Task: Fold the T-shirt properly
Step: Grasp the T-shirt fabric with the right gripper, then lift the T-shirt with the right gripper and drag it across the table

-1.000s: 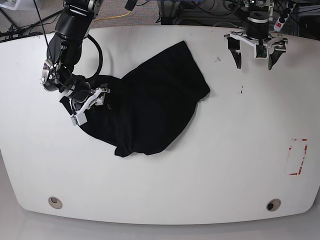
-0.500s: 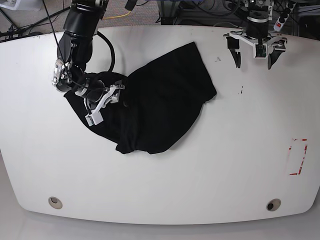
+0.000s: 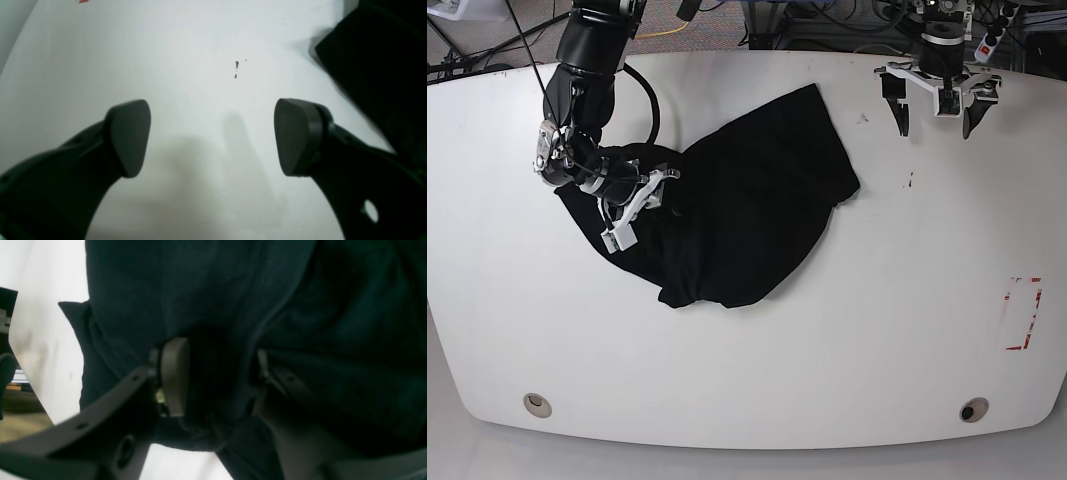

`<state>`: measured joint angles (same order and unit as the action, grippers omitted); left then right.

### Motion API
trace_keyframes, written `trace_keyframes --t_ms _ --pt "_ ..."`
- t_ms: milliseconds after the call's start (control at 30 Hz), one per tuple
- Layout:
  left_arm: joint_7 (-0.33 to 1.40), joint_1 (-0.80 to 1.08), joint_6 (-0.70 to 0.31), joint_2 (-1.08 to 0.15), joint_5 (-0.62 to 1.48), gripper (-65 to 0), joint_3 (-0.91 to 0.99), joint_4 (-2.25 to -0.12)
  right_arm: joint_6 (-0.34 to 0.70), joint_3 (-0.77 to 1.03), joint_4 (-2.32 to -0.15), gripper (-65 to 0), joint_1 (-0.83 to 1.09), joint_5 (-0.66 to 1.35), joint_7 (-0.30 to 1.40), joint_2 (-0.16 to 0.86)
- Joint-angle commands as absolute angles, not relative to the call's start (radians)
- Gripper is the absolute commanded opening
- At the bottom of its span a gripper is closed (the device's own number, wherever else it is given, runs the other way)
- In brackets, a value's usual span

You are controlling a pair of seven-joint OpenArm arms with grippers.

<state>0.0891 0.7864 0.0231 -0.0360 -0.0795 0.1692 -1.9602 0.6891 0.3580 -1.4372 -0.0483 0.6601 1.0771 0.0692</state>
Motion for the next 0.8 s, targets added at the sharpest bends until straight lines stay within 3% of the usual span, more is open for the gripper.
trace_keyframes --t_ms 0,67,200,533,767 --pt "0.065 0.78 0.028 -0.033 -0.084 -10.7 0.171 -1.975 0.698 0.358 -1.455 -40.4 -0.051 0.691 1.058 0.074" --pt "0.071 0.769 0.028 -0.033 -0.084 -10.7 0.171 -1.975 0.698 0.358 -1.463 -45.8 -0.041 0.693 1.058 0.071" --pt "0.154 0.762 0.028 -0.033 -0.082 -10.7 0.171 -1.977 0.698 0.358 -1.463 -65.0 -0.036 0.693 1.058 0.071" --pt "0.223 0.733 0.028 -0.031 -0.079 -10.6 0.168 -1.983 0.698 0.355 -1.653 -65.0 -0.044 0.684 1.059 0.099" --pt "0.225 0.717 0.027 -0.038 -0.084 -10.7 0.119 -1.979 0.671 0.269 -1.755 -65.0 -0.197 0.684 1.059 0.131"
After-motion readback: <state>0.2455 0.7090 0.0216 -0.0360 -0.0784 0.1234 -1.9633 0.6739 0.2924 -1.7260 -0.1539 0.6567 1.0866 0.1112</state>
